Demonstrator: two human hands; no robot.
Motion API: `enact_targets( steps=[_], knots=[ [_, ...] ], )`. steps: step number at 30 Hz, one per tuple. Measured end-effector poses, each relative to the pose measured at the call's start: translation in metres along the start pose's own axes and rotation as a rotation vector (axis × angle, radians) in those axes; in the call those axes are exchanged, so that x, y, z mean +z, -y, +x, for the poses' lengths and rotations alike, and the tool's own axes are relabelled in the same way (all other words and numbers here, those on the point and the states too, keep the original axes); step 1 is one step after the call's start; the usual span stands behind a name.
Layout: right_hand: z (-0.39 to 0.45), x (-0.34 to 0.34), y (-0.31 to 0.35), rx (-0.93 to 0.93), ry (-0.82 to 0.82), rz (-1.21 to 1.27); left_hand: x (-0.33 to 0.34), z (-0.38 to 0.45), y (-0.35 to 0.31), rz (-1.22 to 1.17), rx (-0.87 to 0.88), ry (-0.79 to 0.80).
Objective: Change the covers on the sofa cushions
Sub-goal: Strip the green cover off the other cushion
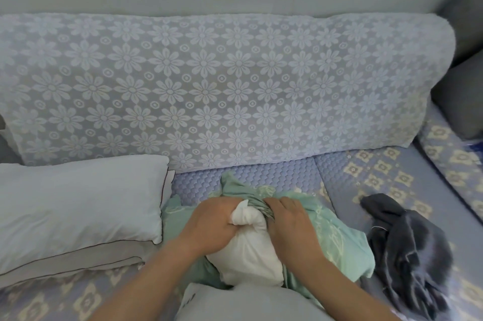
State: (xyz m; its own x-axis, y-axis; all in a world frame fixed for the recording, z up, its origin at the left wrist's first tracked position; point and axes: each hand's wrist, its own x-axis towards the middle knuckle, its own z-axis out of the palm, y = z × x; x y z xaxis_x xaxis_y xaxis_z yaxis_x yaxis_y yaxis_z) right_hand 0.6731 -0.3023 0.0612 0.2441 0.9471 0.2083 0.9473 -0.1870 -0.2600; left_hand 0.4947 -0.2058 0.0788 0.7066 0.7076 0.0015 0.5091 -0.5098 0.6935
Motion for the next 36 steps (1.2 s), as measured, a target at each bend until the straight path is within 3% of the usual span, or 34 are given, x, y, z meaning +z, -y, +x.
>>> enact_targets(
  steps=[3,8,11,13,15,16,18,20,22,24,27,33,36],
  knots=[
    [0.000,-0.008,-0.016,0.070,0.005,-0.190,-0.008,-0.004,-0.008,-0.066,0.022,0.138],
    [-0.004,-0.038,-0.121,0.664,0.193,-0.321,-0.045,-0.021,-0.010,-0.346,-0.085,0.159],
    [-0.009,-0.038,-0.145,0.895,0.313,-0.195,-0.057,-0.031,-0.011,-0.423,-0.124,0.060],
    [-0.005,-0.034,-0.140,0.970,0.515,0.000,-0.062,-0.036,-0.007,-0.422,-0.197,-0.022],
    [-0.007,-0.032,-0.124,0.984,0.715,0.196,-0.069,-0.041,0.005,-0.324,-0.299,-0.007],
    [-0.008,-0.030,-0.117,0.963,0.717,0.276,-0.074,-0.045,0.012,-0.229,-0.368,0.034],
    [-0.008,-0.032,-0.102,0.959,0.561,0.444,-0.080,-0.047,0.016,0.181,-0.424,0.115],
    [0.004,-0.037,-0.084,0.934,0.384,0.553,-0.073,-0.038,0.002,0.539,-0.189,0.021],
    [0.026,-0.046,-0.054,0.854,0.358,0.638,-0.055,-0.021,-0.037,0.592,0.012,0.078],
    [0.046,-0.053,-0.020,0.740,0.440,0.695,-0.027,-0.003,-0.059,0.587,0.072,0.219],
    [0.061,-0.048,0.011,0.615,0.564,0.589,-0.012,0.016,-0.053,0.689,0.100,0.124],
    [0.054,-0.025,0.020,0.660,0.523,0.598,-0.024,0.014,-0.006,0.839,0.415,0.167],
    [0.057,-0.009,0.014,0.627,0.475,0.511,-0.038,0.016,-0.013,0.784,0.321,0.164]
  ],
)
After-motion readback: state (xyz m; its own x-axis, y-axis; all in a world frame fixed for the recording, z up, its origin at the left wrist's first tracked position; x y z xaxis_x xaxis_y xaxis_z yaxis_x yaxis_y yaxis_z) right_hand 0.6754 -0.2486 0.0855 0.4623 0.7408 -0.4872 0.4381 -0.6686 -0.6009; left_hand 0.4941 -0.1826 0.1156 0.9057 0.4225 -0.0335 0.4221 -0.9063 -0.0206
